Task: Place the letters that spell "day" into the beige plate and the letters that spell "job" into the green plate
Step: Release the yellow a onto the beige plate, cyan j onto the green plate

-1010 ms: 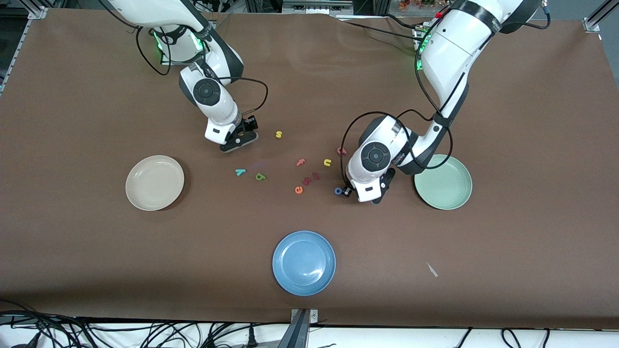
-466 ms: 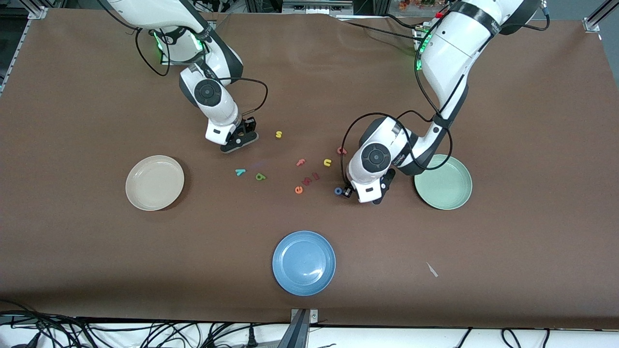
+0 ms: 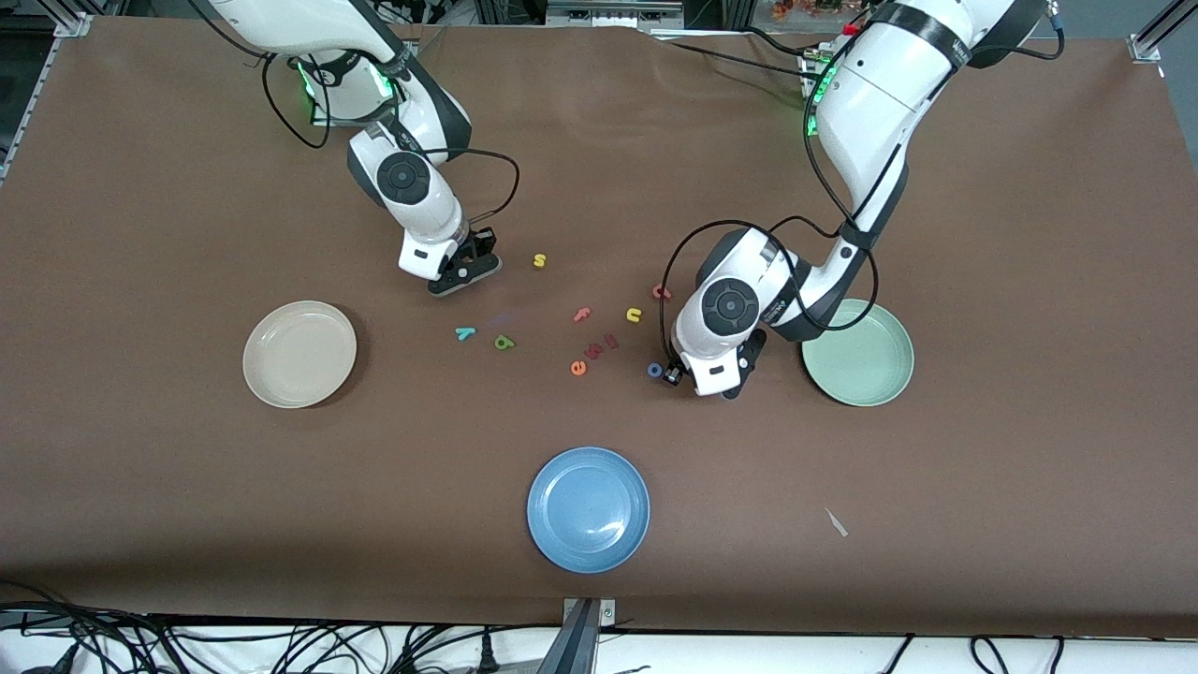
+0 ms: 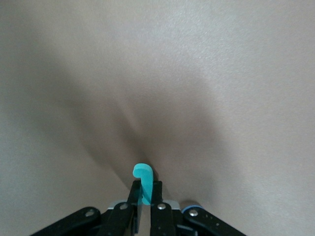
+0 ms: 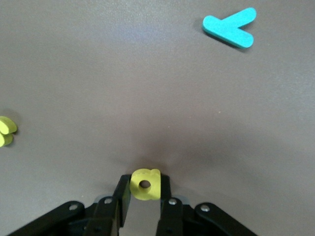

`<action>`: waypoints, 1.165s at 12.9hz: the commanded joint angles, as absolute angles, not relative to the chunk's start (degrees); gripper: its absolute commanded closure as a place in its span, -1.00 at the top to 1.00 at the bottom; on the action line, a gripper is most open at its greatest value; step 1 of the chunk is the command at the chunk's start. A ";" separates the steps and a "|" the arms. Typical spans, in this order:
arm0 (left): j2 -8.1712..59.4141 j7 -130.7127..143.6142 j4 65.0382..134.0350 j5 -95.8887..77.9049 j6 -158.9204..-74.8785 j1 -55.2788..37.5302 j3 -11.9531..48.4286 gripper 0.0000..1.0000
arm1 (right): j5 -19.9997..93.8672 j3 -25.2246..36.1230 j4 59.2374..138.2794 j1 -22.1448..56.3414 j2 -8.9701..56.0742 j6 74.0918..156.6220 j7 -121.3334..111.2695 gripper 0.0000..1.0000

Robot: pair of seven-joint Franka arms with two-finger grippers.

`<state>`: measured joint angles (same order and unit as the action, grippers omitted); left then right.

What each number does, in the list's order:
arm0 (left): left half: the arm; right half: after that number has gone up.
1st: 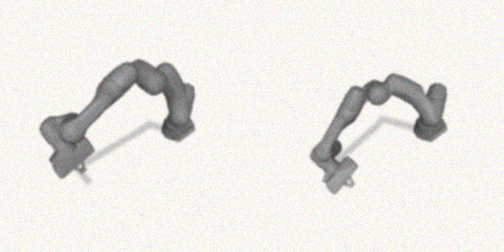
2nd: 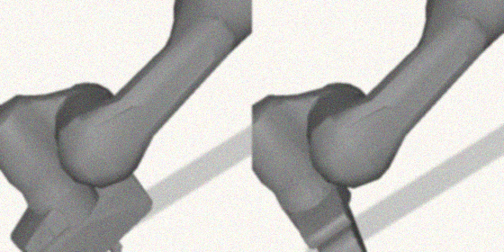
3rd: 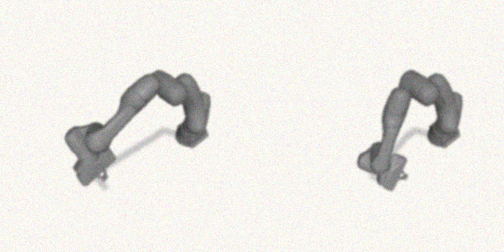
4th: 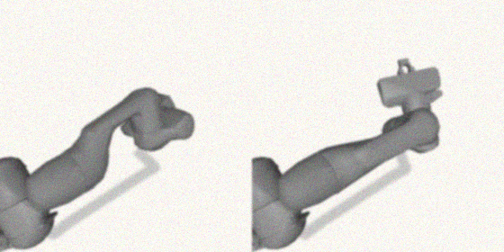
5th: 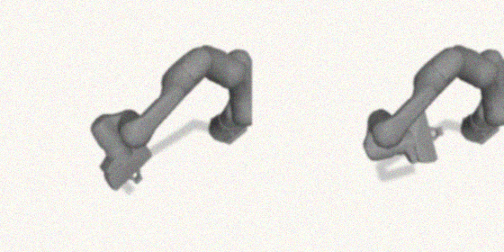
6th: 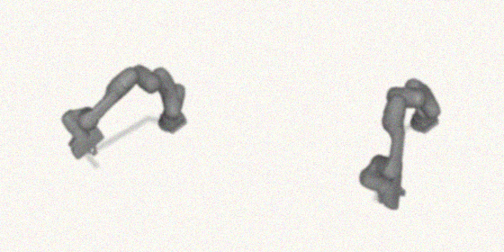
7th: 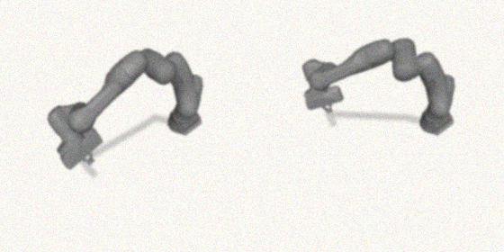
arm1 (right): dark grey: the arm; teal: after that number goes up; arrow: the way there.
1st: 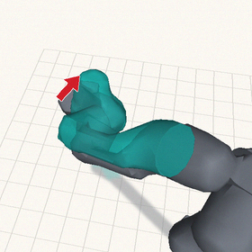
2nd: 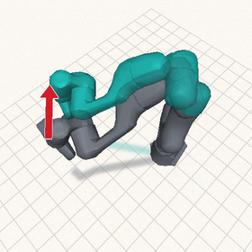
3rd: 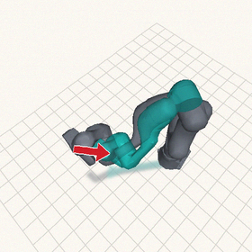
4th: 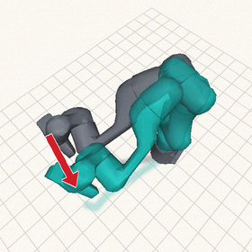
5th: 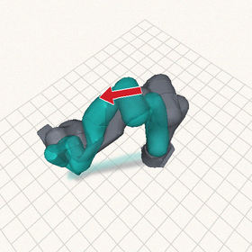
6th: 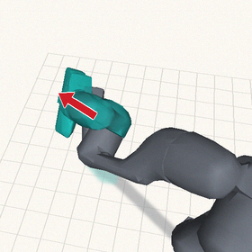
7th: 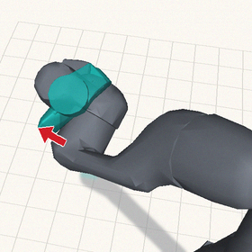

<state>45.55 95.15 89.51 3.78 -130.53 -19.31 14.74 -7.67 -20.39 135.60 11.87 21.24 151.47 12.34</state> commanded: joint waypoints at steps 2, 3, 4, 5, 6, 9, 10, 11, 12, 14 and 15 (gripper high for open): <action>40.80 95.54 89.03 6.50 -122.89 -18.99 14.77 -1.00 | -8.44 -20.30 135.18 11.87 21.37 151.53 11.52 -0.69; 39.56 94.58 89.03 8.24 -120.78 -18.72 14.94 -1.00 | -8.52 -19.61 135.09 11.69 19.97 149.87 11.25 -0.70; 38.51 91.87 89.12 9.04 -119.02 -18.37 14.94 -1.00 | -8.70 -18.38 134.74 11.69 18.12 147.50 9.42 -0.69; 37.89 89.32 89.12 9.05 -118.05 -18.11 14.94 -1.00 | -8.70 -16.28 134.48 11.69 16.54 144.61 5.58 -0.70; 36.84 87.90 89.12 9.14 -117.17 -17.50 14.77 -1.00 | -8.70 -13.91 134.30 11.69 15.13 142.75 1.71 -0.70; 33.94 77.47 89.21 9.05 -111.55 -13.03 15.20 -1.00 | -8.61 -4.69 133.25 11.69 13.27 140.89 -13.73 -0.70; 32.97 74.39 89.21 9.05 -110.05 -12.14 15.21 -1.00 | -8.53 -1.96 132.55 11.69 13.27 140.89 -19.37 -0.70; 32.18 71.31 89.38 9.05 -108.47 -11.08 15.21 -1.00 | -8.53 0.15 131.76 11.69 13.36 140.89 -23.95 -0.69; 31.82 67.97 89.56 8.97 -107.15 -9.68 15.21 -1.00 | -8.44 2.09 131.05 11.52 13.79 140.98 -28.08 -0.70; 30.42 61.12 90.17 8.35 -104.95 -5.82 15.29 -1.00 | -8.44 3.51 129.82 10.38 14.67 141.24 -34.95 -0.69; 29.54 59.52 90.61 8.26 -103.38 -5.10 15.38 -1.00 | -8.44 3.52 128.51 9.41 15.46 141.50 -39.68 -0.65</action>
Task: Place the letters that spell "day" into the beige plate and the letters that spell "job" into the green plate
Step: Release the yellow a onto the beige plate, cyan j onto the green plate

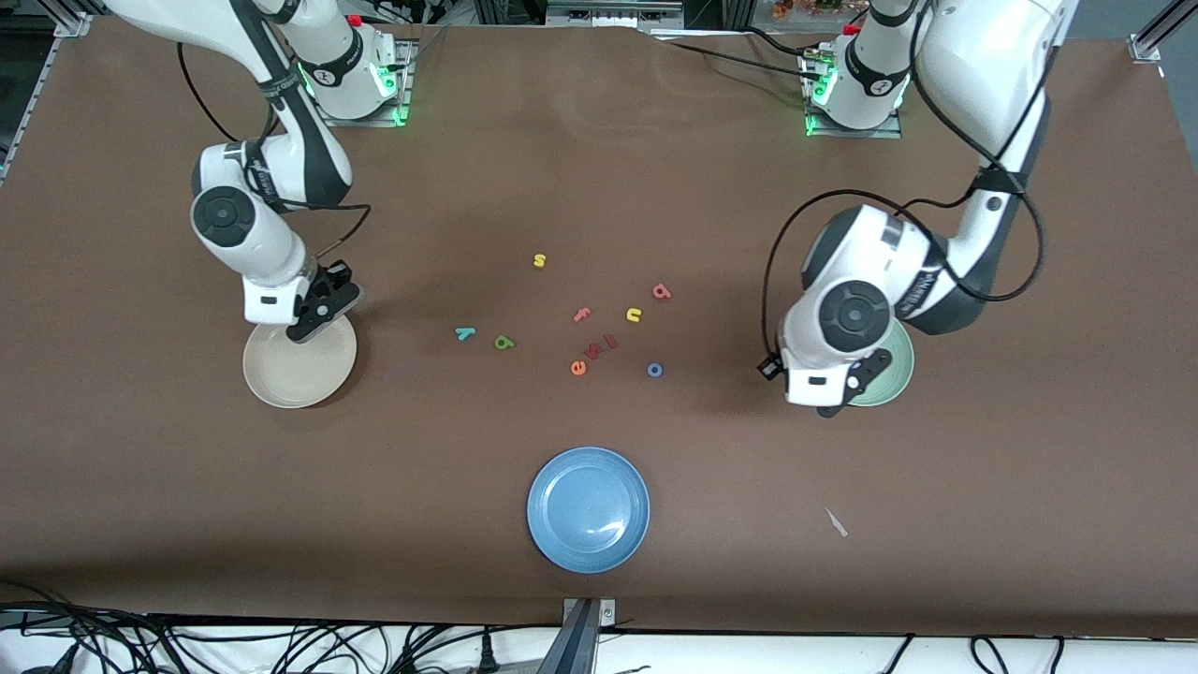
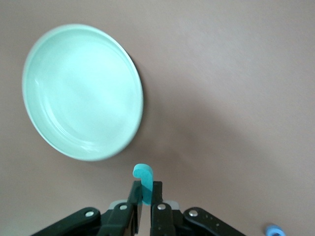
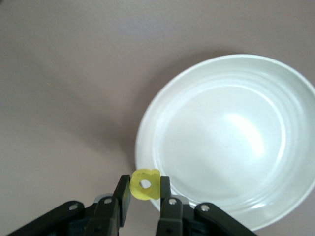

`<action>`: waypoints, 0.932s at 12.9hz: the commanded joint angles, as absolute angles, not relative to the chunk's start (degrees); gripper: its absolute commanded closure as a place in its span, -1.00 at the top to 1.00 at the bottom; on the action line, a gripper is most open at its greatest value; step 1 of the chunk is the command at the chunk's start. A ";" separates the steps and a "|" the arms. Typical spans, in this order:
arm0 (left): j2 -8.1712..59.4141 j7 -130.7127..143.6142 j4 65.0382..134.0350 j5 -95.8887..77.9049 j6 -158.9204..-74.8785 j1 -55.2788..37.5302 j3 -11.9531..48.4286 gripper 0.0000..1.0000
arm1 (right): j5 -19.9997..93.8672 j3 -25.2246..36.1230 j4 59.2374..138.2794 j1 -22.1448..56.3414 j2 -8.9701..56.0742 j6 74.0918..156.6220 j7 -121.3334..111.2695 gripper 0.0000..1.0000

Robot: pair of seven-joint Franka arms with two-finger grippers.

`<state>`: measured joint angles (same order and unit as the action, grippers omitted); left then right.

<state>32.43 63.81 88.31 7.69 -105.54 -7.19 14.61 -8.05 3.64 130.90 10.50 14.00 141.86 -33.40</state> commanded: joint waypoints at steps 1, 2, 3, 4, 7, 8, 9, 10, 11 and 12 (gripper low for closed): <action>28.75 58.81 91.75 8.35 -103.01 -4.84 15.29 -1.00 | -8.35 3.52 126.76 8.88 16.34 141.50 -45.21 -0.56; 28.39 56.45 93.15 8.78 -103.01 -3.62 15.29 -1.00 | -8.18 3.52 125.17 8.62 17.30 141.42 -48.74 -0.11; 27.78 53.03 93.77 8.79 -103.01 -1.69 15.29 -1.00 | -7.91 3.43 124.98 8.70 17.49 141.24 -49.48 0.99; 27.51 49.08 95.00 8.79 -103.09 -0.19 15.29 -1.00 | -7.82 3.25 124.98 8.88 17.14 140.89 -49.40 1.00; 28.12 42.65 97.72 8.70 -106.07 3.77 15.38 -1.00 | -5.21 1.50 123.58 8.88 16.88 134.85 -49.04 1.00; 27.95 40.71 101.30 8.70 -109.83 5.69 15.38 -1.00 | -2.84 0.89 123.05 8.88 16.87 132.56 -48.96 1.00; 27.43 39.65 105.60 8.70 -114.91 6.41 15.38 -1.00 | -2.03 -0.34 121.74 8.96 16.96 130.28 -49.04 1.00; 26.99 39.12 108.86 8.79 -119.22 7.03 15.38 -1.00 | -1.67 -2.53 120.77 9.14 16.88 128.34 -48.78 1.00; 26.81 39.11 111.33 8.88 -122.40 7.12 15.38 -1.00 | -1.58 -4.29 119.80 9.14 16.96 128.06 -48.61 1.00; 26.81 39.11 113.27 8.88 -125.13 7.21 15.38 -1.00 | -1.67 -5.96 118.84 9.40 16.96 127.88 -47.82 1.00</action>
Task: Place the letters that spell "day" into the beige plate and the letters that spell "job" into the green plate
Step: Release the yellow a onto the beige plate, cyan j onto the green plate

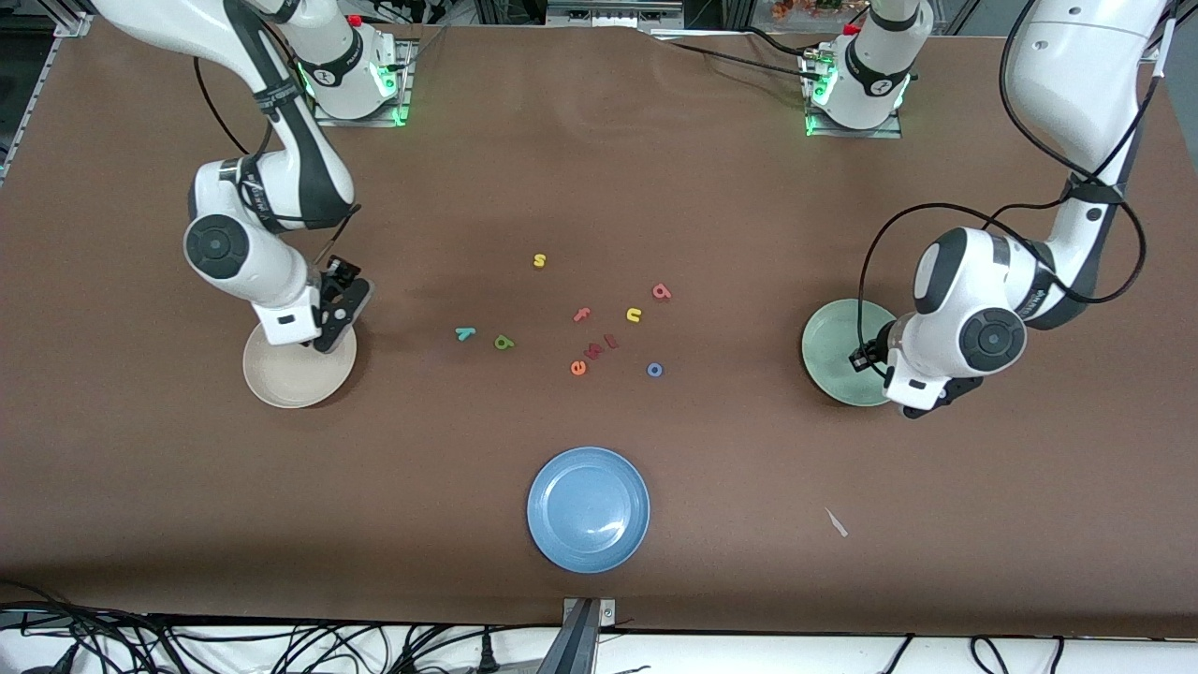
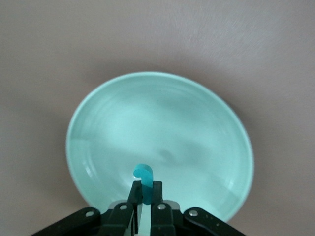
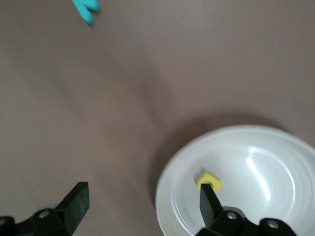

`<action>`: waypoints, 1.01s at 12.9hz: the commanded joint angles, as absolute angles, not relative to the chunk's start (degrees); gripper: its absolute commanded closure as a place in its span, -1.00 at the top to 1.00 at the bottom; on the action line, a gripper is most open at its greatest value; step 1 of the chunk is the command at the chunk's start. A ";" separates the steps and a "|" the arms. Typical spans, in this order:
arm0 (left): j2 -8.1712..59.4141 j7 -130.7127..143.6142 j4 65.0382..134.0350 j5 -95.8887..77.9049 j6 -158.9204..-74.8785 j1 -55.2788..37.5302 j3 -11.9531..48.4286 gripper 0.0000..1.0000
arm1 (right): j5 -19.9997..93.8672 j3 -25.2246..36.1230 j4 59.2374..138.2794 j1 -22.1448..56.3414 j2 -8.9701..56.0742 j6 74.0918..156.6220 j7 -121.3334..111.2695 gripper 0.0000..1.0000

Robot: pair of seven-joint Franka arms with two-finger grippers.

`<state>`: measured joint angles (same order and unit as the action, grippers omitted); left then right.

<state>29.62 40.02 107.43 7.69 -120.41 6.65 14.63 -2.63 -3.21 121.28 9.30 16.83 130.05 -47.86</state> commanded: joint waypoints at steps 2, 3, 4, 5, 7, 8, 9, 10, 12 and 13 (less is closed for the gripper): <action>26.98 39.02 115.83 8.96 -128.49 7.21 15.38 -1.00 | -1.32 -8.60 117.95 10.36 17.49 128.49 -40.57 1.00; 27.42 39.02 115.75 9.05 -128.50 7.21 15.38 -1.00 | -1.32 -9.48 117.95 11.50 17.49 129.11 -33.82 1.00; 27.60 39.02 115.75 9.05 -128.50 7.12 15.38 -1.00 | -1.32 -9.75 117.95 13.25 17.49 129.46 -26.62 1.00; 27.86 39.02 115.75 9.05 -128.50 7.12 15.38 -1.00 | -1.41 -9.76 117.69 15.88 17.49 129.55 -20.80 1.00; 28.74 39.02 115.84 9.05 -129.72 7.12 15.38 -1.00 | -2.19 -9.67 114.19 21.07 19.84 130.60 -15.39 1.00; 29.18 39.11 115.84 9.05 -129.90 7.03 15.38 -1.00 | -2.37 -9.67 112.08 21.35 22.73 133.48 -15.73 1.00; 29.18 39.11 115.75 9.05 -129.90 7.12 15.38 -1.00 | -2.72 -9.67 110.41 21.62 25.29 135.68 -16.17 1.00; 29.18 39.11 115.75 8.97 -129.82 7.12 15.38 -0.85 | -2.81 -9.75 108.30 21.88 27.84 136.40 -17.74 1.00; 28.92 39.11 115.58 8.96 -129.38 7.12 15.38 1.00 | -2.81 -9.67 104.52 22.33 31.88 136.49 -23.70 1.00; 28.57 39.02 115.32 9.05 -128.94 7.03 15.38 1.00 | -2.73 -9.67 102.76 21.80 33.82 136.49 -27.65 1.00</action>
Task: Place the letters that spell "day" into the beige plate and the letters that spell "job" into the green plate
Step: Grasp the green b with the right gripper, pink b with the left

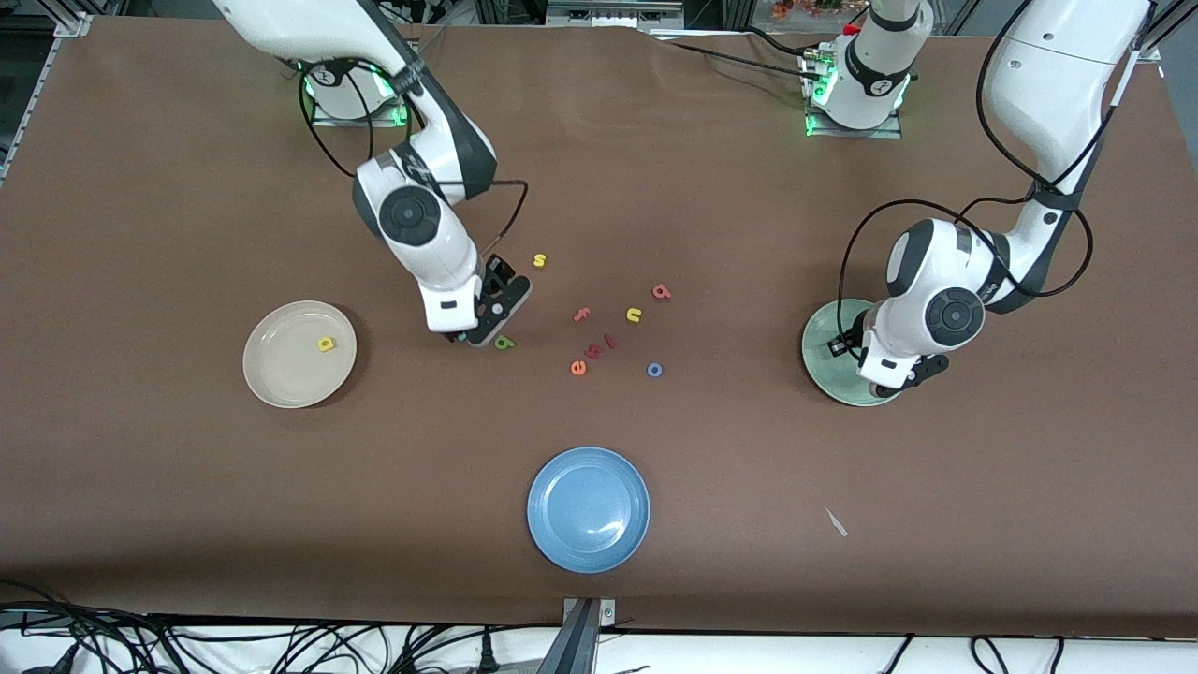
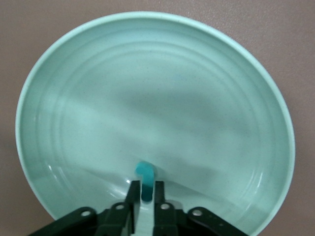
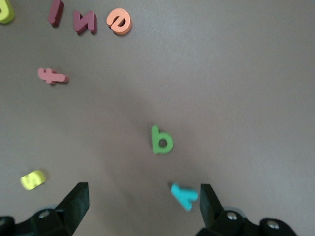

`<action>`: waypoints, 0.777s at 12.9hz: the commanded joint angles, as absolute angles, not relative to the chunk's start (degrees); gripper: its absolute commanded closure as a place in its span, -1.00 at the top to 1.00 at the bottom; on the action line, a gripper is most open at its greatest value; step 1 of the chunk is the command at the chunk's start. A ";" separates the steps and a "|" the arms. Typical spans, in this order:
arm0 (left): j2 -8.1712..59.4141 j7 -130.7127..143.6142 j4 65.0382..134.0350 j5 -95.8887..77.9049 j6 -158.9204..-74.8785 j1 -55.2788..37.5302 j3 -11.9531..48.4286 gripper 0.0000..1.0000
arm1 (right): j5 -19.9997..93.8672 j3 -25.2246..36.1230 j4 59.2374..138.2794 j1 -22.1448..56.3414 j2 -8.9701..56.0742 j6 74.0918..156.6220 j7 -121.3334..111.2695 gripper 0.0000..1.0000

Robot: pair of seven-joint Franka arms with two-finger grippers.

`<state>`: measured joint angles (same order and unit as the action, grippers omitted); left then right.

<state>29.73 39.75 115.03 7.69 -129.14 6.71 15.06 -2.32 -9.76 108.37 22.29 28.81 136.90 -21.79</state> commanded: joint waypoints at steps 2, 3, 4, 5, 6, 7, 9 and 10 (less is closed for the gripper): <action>26.82 39.11 114.79 8.97 -127.11 7.03 15.73 1.00 | -2.72 -9.58 99.59 21.18 36.64 136.41 -31.89 1.00; 24.98 39.72 114.70 8.53 -125.09 7.03 17.12 1.00 | -2.72 -9.58 98.80 21.18 37.87 136.41 -31.99 1.00; 23.31 39.99 114.26 8.35 -123.15 7.03 18.88 1.00 | -2.81 -9.58 98.53 21.18 38.84 136.49 -32.25 1.00; 22.42 40.08 113.30 8.26 -120.87 7.03 20.72 1.00 | -2.73 -9.58 98.35 21.44 39.54 136.67 -32.78 1.00; 22.41 41.30 112.16 8.09 -118.59 6.94 23.70 1.00 | -2.72 -9.58 98.35 21.88 39.99 137.54 -32.78 1.00; 22.41 45.31 111.37 7.30 -117.61 6.86 26.51 1.00 | -2.72 -9.58 98.44 22.06 40.34 138.24 -32.78 1.00; 22.67 53.84 111.09 5.37 -117.60 6.07 30.83 1.00 | -2.90 -9.58 98.53 22.85 40.43 138.25 -32.52 0.96; 22.94 56.57 111.09 5.10 -117.68 5.54 32.68 1.00 | -2.99 -9.58 98.53 22.94 40.43 138.25 -32.61 0.86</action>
